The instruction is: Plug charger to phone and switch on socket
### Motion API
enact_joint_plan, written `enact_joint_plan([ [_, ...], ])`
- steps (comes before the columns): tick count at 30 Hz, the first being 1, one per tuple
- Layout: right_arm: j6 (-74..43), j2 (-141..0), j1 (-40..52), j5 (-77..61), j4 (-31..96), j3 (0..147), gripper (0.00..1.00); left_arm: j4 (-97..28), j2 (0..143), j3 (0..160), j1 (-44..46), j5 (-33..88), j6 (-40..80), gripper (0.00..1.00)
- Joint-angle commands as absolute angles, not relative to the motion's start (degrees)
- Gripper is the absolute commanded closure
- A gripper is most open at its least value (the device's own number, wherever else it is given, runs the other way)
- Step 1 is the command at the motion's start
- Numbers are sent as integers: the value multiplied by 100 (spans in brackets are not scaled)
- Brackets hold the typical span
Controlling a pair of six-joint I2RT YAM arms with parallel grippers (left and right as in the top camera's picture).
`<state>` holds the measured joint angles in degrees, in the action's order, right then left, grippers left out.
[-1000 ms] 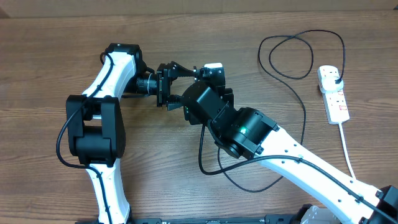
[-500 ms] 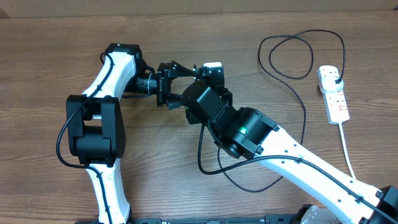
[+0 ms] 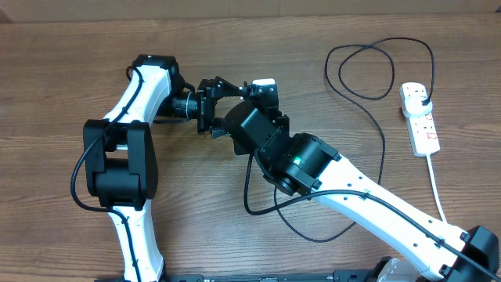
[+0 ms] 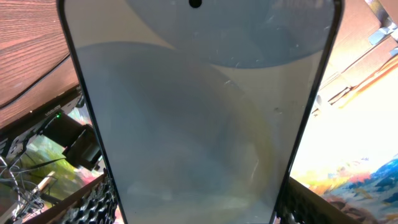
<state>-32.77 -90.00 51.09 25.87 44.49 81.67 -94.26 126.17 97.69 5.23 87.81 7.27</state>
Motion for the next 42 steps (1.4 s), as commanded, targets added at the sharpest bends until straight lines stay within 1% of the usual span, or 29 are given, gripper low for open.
enact_joint_plan([
  [1, -3284, -8986, 5116, 2545, 4394, 8298, 60, -9417, 12621, 9911, 491, 8941, 617, 43],
  [10, -3328, -8986, 5116, 2222, 4348, 8296, 69, -9419, 12621, 9911, 491, 8943, 620, 44],
  [22, -3326, -8986, 5116, 2244, 4355, 8296, 79, -9421, 12621, 9911, 491, 8945, 620, 44],
  [30, -3330, -8986, 5116, 2244, 4357, 8296, 88, -9421, 12621, 9911, 491, 8962, 620, 43],
  [33, -3527, -8986, 5116, 2244, 4375, 8296, 92, -9421, 12621, 9911, 491, 8965, 620, 43],
  [37, -3610, -8986, 5116, 2244, 4375, 8296, 94, -9421, 12621, 9911, 491, 8962, 617, 43],
  [39, -3680, -8986, 5116, 2246, 4375, 8296, 95, -9421, 12621, 9911, 491, 8965, 617, 41],
  [42, -4084, -8986, 5116, 2246, 4355, 8298, 96, -9421, 12621, 9911, 489, 8971, 620, 39],
])
